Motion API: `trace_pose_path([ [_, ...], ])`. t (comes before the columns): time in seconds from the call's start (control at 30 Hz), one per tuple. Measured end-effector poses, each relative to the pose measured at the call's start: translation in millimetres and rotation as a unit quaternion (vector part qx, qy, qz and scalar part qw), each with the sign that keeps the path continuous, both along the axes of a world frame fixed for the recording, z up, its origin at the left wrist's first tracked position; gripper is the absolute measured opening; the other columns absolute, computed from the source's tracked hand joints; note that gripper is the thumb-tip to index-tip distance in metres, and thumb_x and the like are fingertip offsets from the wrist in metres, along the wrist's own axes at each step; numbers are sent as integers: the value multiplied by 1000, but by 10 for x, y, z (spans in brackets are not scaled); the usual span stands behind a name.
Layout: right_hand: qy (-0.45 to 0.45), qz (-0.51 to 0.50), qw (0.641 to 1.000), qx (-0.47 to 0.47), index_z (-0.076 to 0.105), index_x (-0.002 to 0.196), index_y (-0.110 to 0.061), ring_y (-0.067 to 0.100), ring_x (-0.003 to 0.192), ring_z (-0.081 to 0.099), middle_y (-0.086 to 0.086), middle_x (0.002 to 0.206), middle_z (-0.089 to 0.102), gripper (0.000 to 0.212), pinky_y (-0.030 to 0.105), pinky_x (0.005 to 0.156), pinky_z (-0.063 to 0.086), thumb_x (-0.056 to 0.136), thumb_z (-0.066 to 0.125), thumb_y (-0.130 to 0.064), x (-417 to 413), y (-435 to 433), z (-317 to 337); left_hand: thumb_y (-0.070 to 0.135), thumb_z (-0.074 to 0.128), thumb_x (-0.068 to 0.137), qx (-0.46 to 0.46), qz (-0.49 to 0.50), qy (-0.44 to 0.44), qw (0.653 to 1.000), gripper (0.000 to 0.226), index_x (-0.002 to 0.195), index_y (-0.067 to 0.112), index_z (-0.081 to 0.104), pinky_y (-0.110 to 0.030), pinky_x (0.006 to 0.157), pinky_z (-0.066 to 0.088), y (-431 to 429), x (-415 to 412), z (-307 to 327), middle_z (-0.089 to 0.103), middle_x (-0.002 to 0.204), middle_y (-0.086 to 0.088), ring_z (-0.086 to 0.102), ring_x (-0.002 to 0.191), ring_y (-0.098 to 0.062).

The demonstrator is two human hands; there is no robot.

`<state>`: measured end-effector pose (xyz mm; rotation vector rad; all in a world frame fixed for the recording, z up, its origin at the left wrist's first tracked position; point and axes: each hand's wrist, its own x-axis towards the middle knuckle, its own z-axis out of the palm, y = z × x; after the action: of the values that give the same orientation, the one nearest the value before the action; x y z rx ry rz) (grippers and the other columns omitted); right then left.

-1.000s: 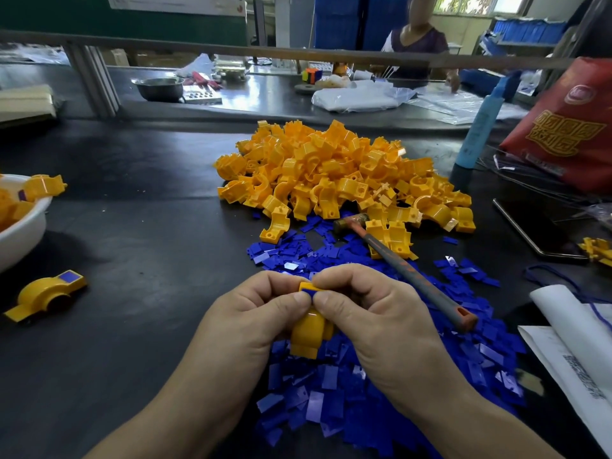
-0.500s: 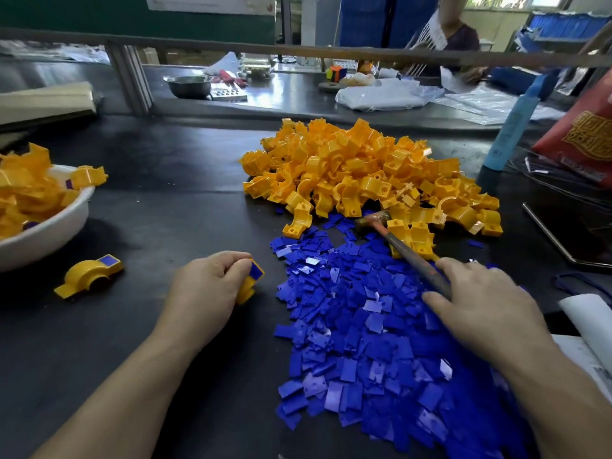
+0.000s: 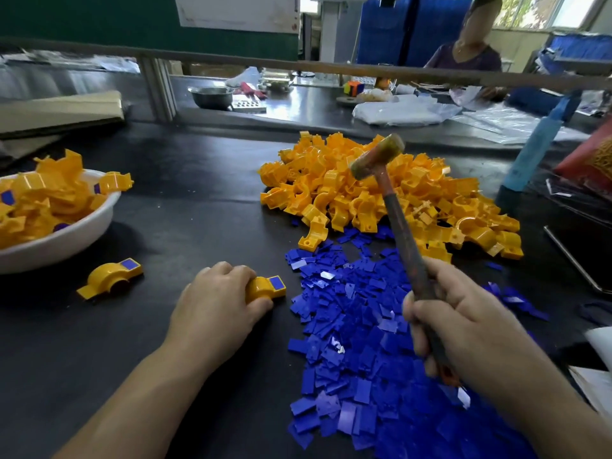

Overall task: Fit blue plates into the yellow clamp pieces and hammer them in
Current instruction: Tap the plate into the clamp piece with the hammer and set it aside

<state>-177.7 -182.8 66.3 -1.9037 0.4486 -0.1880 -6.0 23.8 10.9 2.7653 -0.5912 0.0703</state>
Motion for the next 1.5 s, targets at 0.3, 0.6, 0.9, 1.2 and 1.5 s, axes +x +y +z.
trace_pose_path([
  [0.3,58,106,953,-279,26,99,-73,-7,73,53,-42,90,47,27,18,59,44,95,38,-49,37,250,-100,56,66,82,-26,12,-26,999,41,113,30,63,-32,75,39,-22,28,-67,59,106,5,52,103,-19],
  [0.6,72,117,905,-404,24,131,-43,9,94,58,-11,107,58,33,29,84,50,99,31,-47,58,345,-148,55,66,83,-32,13,-27,999,39,112,29,62,-32,72,38,-20,35,-60,57,104,6,51,100,-17],
  [0.9,22,72,917,-391,21,137,-46,2,83,55,-15,94,57,43,22,74,49,96,32,-50,127,370,-241,57,65,84,-25,15,-20,999,42,115,29,61,-32,77,42,-15,52,-69,57,105,6,52,102,-17],
  [1.2,46,51,925,-374,26,133,-48,1,83,55,-17,94,56,38,22,75,49,96,34,-49,105,260,-270,56,64,84,-30,23,-8,999,41,116,30,60,-31,76,40,-19,43,-49,56,107,7,51,103,-16],
  [1.5,104,-56,906,-407,23,140,-47,4,65,53,-14,79,52,43,18,51,37,98,33,-41,75,-81,-261,64,52,87,4,-2,-44,999,81,154,30,21,-38,108,31,-64,0,-82,34,152,4,31,139,-19],
])
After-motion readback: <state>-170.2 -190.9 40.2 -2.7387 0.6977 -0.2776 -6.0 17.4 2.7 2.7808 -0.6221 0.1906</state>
